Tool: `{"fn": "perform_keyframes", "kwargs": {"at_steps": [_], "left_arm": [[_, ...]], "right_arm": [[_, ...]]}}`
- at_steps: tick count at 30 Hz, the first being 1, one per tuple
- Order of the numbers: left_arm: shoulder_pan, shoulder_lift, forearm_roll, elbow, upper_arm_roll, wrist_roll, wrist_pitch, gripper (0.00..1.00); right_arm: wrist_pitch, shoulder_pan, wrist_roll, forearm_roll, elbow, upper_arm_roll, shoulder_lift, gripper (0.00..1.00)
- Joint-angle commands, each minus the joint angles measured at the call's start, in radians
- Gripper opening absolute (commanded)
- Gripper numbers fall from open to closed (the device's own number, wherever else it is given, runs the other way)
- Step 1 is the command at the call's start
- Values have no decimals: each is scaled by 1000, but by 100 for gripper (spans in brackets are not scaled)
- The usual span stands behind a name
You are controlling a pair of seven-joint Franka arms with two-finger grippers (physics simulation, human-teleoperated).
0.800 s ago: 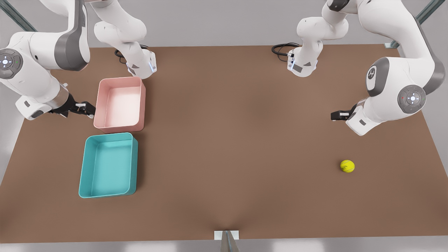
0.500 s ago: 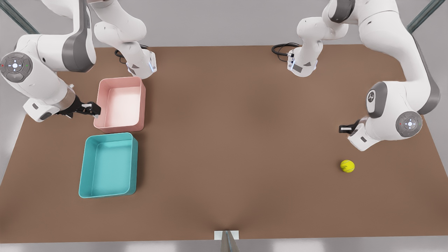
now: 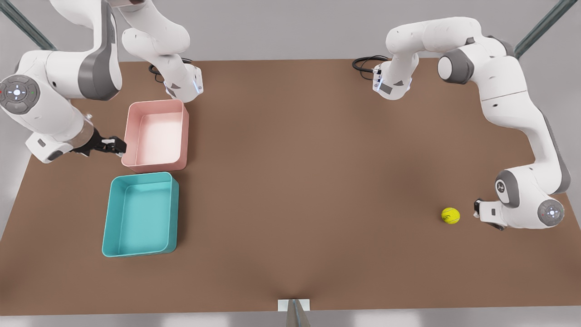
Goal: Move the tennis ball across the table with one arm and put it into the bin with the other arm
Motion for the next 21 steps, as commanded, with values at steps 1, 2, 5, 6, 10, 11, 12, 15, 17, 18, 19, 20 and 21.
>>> {"fn": "perform_keyframes", "kwargs": {"at_steps": [1, 2, 5, 6, 10, 11, 12, 15, 17, 18, 19, 20, 21], "left_arm": [[1, 18, 9, 1, -1, 917, 134, 21], [2, 19, 22, -27, -1, 938, 121, 21], [9, 32, 60, -41, 2, 983, 63, 21], [9, 35, 62, -45, 1, 974, 72, 21], [16, 43, 60, -107, 8, 883, 80, 21], [15, 43, 60, -110, 8, 846, 80, 21], [15, 43, 62, -127, 8, 803, 97, 21], [16, 53, 60, -131, 10, 751, 129, 21], [19, 59, 59, -131, 10, 728, 135, 21], [19, 59, 60, -131, 10, 707, 137, 21], [18, 59, 60, -131, 10, 679, 150, 21], [19, 59, 59, -131, 10, 659, 173, 21], [18, 66, 59, -131, 10, 658, 186, 21]], "right_arm": [[4, 31, -2, -8, 2, 0, 10, 100], [2, 31, -6, -8, 7, 0, 10, 100], [-5, 31, -9, -6, 7, 0, 8, 100], [-7, 31, -9, -5, 7, 0, 8, 100], [-7, 32, -9, -2, 7, 0, 10, 100], [-7, 31, -9, 1, 7, 0, 10, 100], [-7, 32, -9, 1, 5, 1, 10, 100], [-7, 32, -9, 0, 5, 1, 14, 100], [-5, 35, -9, 0, 4, 0, 20, 100], [-5, 35, -9, -2, 5, 0, 27, 100], [-5, 35, -9, -2, 5, 1, 27, 100], [-5, 35, -9, -2, 5, 1, 27, 100], [-5, 35, -9, -2, 5, 0, 28, 100]]}}
